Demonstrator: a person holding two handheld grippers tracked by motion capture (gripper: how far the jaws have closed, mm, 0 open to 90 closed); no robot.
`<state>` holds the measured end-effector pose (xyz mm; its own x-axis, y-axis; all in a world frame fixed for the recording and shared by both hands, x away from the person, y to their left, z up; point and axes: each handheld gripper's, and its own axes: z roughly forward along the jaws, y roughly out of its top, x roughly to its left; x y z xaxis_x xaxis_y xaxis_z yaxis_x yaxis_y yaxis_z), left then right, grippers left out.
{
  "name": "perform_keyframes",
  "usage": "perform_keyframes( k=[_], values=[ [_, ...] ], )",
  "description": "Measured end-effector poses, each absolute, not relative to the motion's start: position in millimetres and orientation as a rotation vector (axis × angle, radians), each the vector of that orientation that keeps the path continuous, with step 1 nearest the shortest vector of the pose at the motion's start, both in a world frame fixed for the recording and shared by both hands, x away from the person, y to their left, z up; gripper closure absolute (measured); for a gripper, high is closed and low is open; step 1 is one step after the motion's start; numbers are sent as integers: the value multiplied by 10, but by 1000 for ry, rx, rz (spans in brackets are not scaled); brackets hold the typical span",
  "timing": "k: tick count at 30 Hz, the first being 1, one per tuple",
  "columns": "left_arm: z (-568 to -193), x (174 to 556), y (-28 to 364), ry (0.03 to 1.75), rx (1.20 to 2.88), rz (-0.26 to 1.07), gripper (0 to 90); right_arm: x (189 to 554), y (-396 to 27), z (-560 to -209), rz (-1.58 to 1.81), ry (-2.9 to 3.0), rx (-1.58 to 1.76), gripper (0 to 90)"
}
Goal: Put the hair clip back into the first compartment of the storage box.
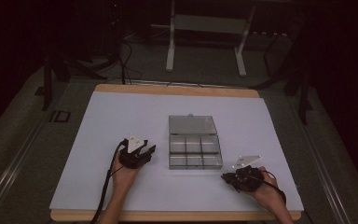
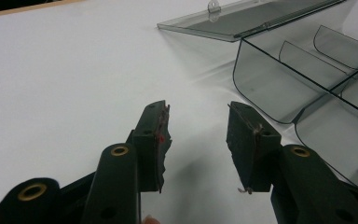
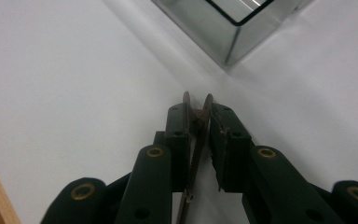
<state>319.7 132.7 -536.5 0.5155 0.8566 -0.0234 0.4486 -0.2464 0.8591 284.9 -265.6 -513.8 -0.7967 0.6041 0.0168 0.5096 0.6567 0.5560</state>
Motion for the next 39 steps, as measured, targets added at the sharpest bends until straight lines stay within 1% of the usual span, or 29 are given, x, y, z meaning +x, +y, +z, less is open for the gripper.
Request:
perform_keyframes(
  k=[28,35,39],
  values=[
    [-5365,3201,1332,1079,1878,579,580,3162,-2833,-5049,650,2678,987,799],
    [-5365,3201,1332,1080,1878,579,579,3174,-2805,-5044,632,2702,967,782],
    [-5365,3202,1332,1079,1878,579,579,3187,-2778,-5032,629,2716,949,755]
  ],
)
